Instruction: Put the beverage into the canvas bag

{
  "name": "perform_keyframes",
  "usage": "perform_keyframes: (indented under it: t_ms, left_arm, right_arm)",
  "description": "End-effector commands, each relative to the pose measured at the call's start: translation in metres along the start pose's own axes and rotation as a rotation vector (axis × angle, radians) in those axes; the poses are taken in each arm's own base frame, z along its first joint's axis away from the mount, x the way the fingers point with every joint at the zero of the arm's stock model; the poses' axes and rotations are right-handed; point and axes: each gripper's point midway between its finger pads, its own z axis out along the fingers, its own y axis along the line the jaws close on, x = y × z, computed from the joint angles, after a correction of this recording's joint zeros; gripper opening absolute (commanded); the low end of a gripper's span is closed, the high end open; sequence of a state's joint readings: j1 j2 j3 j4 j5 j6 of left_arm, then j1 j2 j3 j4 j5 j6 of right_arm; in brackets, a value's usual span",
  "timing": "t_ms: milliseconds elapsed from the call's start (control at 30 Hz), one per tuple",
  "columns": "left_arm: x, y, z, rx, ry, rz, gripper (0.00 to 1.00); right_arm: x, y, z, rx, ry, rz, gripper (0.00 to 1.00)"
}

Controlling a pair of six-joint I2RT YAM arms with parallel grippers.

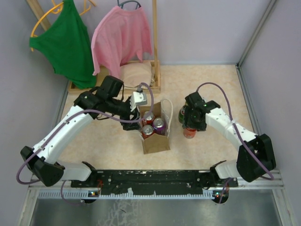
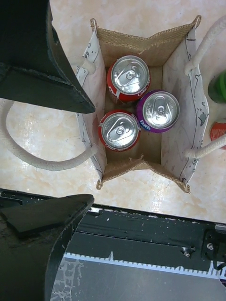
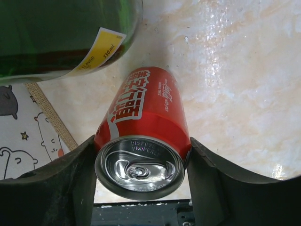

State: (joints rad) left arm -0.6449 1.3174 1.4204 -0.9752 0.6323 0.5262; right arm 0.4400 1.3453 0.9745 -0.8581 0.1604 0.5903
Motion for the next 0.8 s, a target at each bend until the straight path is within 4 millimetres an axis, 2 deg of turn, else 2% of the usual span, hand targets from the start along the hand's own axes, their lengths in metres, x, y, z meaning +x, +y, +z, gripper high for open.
perform_keyframes:
  t_ms: [0, 67, 367, 600, 767]
  left_arm:
    - [-0.001, -0.003, 0.001, 0.009, 0.015, 0.051, 0.75]
    - [0.001, -0.005, 0.002, 0.014, 0.026, 0.068, 0.75]
    - [0.01, -0.027, 0.02, 0.069, 0.068, 0.221, 0.75]
    - [0.023, -0.024, 0.048, 0.078, 0.08, 0.284, 0.76]
    - [0.031, -0.029, 0.061, 0.105, 0.078, 0.257, 0.76]
  right_arm:
    - [-0.011, -0.005, -0.007, 0.015, -0.055, 0.023, 0.06]
    - [-0.021, -0.007, -0.019, 0.025, -0.092, 0.029, 0.0]
    - [-0.072, -0.014, -0.084, 0.028, -0.246, 0.052, 0.0]
    - [-0.083, -0.02, -0.11, 0.015, -0.304, 0.076, 0.0]
    - [-0.09, -0.027, -0.139, 0.007, -0.363, 0.1, 0.0]
